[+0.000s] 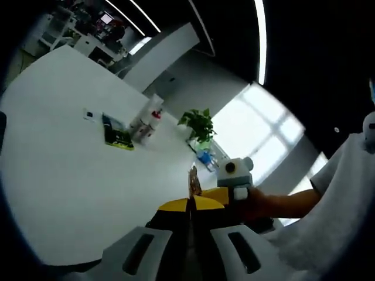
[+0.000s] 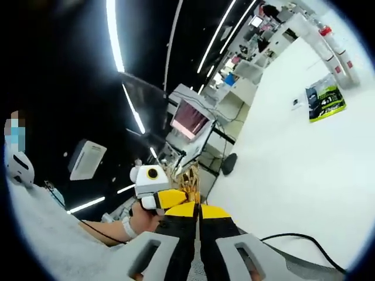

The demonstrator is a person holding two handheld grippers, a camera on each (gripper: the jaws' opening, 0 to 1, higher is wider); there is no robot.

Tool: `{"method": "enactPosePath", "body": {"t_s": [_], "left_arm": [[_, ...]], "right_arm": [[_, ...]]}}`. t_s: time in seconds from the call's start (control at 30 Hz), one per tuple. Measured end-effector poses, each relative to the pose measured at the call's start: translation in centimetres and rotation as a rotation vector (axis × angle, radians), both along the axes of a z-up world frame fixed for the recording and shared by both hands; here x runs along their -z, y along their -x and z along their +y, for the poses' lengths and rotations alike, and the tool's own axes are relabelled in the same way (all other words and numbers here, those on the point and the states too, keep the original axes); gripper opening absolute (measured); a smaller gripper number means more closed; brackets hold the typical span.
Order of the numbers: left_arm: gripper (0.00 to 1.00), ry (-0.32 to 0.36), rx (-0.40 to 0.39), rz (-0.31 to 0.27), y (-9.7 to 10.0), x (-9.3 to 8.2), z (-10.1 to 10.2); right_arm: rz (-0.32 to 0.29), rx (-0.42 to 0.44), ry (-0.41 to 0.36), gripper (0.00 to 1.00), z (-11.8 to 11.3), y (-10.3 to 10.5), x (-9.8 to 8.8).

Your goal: Arrange the skincare products in the storage area until every visible bottle or jar stands upright without overlapping.

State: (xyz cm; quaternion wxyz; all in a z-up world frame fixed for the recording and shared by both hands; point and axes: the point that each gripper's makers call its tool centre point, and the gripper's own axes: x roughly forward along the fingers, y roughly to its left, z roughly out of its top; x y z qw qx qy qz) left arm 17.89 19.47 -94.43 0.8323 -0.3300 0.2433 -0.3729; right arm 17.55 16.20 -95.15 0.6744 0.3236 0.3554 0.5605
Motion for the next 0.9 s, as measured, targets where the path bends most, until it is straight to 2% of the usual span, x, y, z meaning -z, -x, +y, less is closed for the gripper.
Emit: {"method": "enactPosePath", "body": {"t_s": [0.1,0.2,0.23,0.27,0.3,0.37,0.43,0.47,0.5,0.53,0.6,0.7,0.77,0.83,0.9], "left_arm": [[0.00,-0.010,-0.021,-0.004,-0.2,0.1,0.2],[0.02,-0.117,-0.058,-0.062,-0.7,0.7,0.4],[0.03,-0.184,-0.075,-0.087,-0.9,1.2,0.6],[0.02,-0.297,-0.093,-0.107,-1.1,2.3,1.1],[0.02,-0.362,-0.078,-0.114,-0.9,3.1,1.0],[0.03,-0.392,-0.038,-0.114,-0.4,3.7,-0.2],[0.05,-0.511,-0.015,-0.110,-0.2,5.4,-0.5],[0.04,-0.615,-0.005,-0.115,-0.2,6.6,-0.4],[0.03,-0.650,-0.002,-0.117,-0.2,7.0,-0.3],[0.01,-0.732,0.019,-0.137,-0.1,7.8,-0.2],[0.00,-0.809,0.042,-0.150,-0.1,8.7,0.0],[0.00,-0.889,0.042,-0.148,-0.2,9.5,1.0],[0.00,-0.905,0.017,-0.144,-0.4,9.6,1.5],[0.00,-0.946,0.011,-0.145,-0.5,9.9,2.0],[0.00,-1.006,0.038,-0.100,-0.2,11.0,2.7]], "right_arm": [[-0.022,-0.007,-0.002,0.00,0.1,0.0,-0.2],[-0.005,-0.002,-0.003,0.00,0.2,-0.4,-0.3],[-0.004,0.011,0.004,0.00,0.1,-0.9,-0.1],[0.003,0.026,-0.005,0.00,0.0,-1.3,-0.3],[0.006,0.037,-0.017,0.00,-0.1,-1.7,-0.5],[0.006,0.055,-0.009,0.00,-0.5,-2.7,-0.5],[0.007,0.061,-0.008,0.00,-0.7,-3.5,-0.6],[0.013,0.067,-0.008,0.00,-0.8,-4.1,-0.5],[0.014,0.069,-0.006,0.00,-0.9,-4.3,-0.5],[0.014,0.076,0.004,0.00,-0.8,-5.0,-0.5],[0.013,0.081,0.014,0.00,-0.6,-5.6,-0.6],[0.011,0.088,0.023,0.00,0.0,-7.0,-0.8],[0.015,0.087,0.039,0.00,0.5,-8.1,-0.4],[0.042,0.094,0.056,0.00,1.1,-9.2,-0.1],[0.054,0.112,0.050,0.00,1.7,-10.6,-0.2]]}}
